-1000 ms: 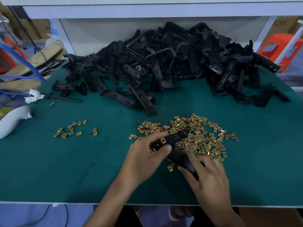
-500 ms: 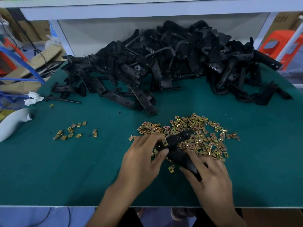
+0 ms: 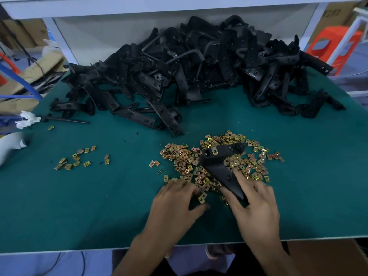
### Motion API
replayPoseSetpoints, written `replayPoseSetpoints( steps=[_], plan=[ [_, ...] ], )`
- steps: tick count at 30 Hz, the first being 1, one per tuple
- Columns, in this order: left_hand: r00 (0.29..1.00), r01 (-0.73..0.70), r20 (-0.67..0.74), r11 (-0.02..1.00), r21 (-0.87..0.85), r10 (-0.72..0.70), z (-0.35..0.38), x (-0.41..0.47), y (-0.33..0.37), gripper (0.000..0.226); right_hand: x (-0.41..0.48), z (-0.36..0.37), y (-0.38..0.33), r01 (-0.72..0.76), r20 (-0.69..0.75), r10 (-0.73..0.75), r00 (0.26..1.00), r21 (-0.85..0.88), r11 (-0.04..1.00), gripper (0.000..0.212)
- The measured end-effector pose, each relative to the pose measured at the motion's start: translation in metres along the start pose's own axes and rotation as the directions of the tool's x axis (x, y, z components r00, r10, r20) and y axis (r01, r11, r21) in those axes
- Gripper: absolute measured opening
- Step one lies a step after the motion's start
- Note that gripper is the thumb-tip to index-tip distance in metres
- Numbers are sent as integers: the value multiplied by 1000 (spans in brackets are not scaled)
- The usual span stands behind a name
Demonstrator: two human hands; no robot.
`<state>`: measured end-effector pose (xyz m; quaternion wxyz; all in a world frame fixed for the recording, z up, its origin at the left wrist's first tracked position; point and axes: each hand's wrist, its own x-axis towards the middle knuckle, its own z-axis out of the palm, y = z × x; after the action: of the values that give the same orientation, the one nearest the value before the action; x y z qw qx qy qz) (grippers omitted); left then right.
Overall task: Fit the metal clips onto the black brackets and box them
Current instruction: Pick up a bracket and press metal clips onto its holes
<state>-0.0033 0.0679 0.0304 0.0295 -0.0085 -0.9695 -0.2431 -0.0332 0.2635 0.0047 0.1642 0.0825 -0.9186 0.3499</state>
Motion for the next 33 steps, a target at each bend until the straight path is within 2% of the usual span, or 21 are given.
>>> replayPoseSetpoints(
  steps=[4,8,10,13,16,21,26,29,33],
  plan=[
    [999,-7,-49,1000,-26,6,2,2,1,18,0,-3,-3,-2,27,2,1000,1,1000,59],
    [993,46,-109,997,-65,-53,-2,7,-4,7,0,-5,-5,-5,30,5,1000,11,1000,59],
    [986,94,-122,980,-176,-116,-6,9,-8,9,0,-4,-6,9,30,-9,999,6,1000,58],
    [951,167,-163,882,-441,-262,-19,16,-15,16,-1,-2,-5,66,22,-65,998,-33,997,55],
    [924,142,-208,793,-592,-321,-39,27,-21,20,-3,1,-3,158,33,-155,987,-105,982,49],
    [959,15,-187,692,-722,-215,-60,35,-7,18,-4,2,-3,232,80,-221,972,-157,960,52],
    [982,30,-103,663,-748,-161,-59,42,7,24,-3,2,-4,275,107,-259,960,-182,944,52],
    [990,42,-66,696,-717,-127,-56,43,7,30,-3,2,-3,300,106,-285,953,-177,937,53],
    [989,88,-23,692,-716,-149,-53,43,7,28,-4,4,-1,325,96,-313,945,-180,928,51]
  ],
)
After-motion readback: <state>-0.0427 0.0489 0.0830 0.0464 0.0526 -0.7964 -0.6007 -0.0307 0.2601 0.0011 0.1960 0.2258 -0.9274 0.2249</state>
